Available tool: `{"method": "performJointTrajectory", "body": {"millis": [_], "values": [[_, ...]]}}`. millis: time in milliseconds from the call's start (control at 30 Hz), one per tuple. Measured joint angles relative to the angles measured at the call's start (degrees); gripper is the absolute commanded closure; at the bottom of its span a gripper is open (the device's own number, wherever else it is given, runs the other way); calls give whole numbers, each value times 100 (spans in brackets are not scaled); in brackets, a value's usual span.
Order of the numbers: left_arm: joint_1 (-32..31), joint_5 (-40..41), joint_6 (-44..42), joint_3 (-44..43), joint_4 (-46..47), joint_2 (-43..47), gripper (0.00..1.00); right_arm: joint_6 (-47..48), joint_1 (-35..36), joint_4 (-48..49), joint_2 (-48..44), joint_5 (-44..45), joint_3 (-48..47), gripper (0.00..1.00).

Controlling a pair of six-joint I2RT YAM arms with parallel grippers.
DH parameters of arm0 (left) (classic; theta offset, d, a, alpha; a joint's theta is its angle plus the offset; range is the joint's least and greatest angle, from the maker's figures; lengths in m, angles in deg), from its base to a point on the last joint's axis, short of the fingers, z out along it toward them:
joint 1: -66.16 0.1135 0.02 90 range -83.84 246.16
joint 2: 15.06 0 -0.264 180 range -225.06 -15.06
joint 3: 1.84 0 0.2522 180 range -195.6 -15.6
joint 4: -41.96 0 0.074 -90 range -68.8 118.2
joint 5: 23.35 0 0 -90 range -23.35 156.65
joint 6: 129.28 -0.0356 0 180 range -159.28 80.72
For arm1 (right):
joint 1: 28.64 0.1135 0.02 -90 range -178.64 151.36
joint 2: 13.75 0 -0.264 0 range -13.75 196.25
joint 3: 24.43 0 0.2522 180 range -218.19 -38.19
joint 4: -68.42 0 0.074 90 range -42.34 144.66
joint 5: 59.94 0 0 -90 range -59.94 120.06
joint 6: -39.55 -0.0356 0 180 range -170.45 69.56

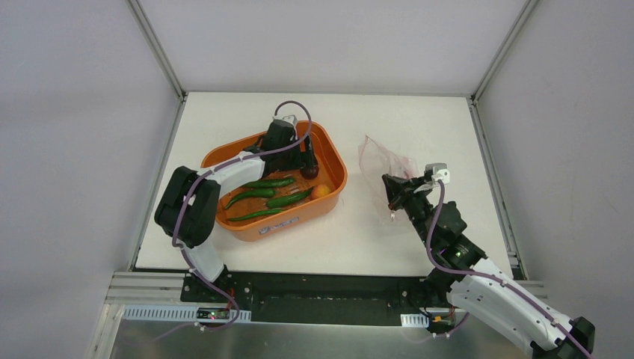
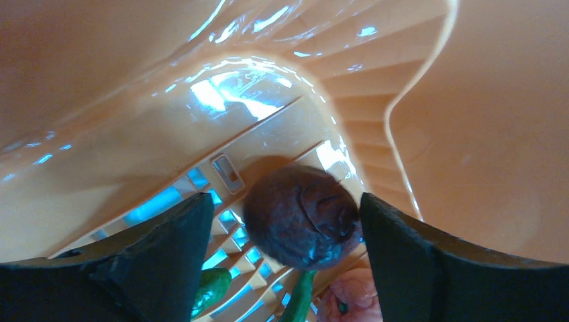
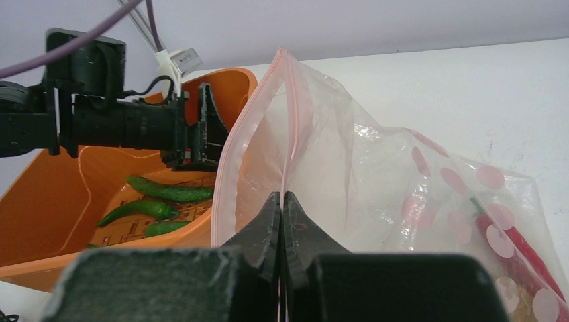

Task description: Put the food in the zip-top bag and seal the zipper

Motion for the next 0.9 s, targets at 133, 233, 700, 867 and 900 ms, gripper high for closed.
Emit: {"method": "performJointTrajectory", "body": {"millis": [133,233,700,867,900], "values": [[-223,269,94,4,-4,-166,49,-116,-2,-42,-63,-79,0,100],[-284,365,153,7,42,-164,59,-208,-2,-96,-144,-146,0,100],[-391,560,153,450,-273,874,68,-452,-2,-643,-343,-520,-188,100],[-398,664,127,551,-481,1408,68,-726,-2,-1058,-400,-509,-278,100],[-407,691,118,551,-505,1499,68,-793,-2,-1137,-404,-505,-286,100]]}}
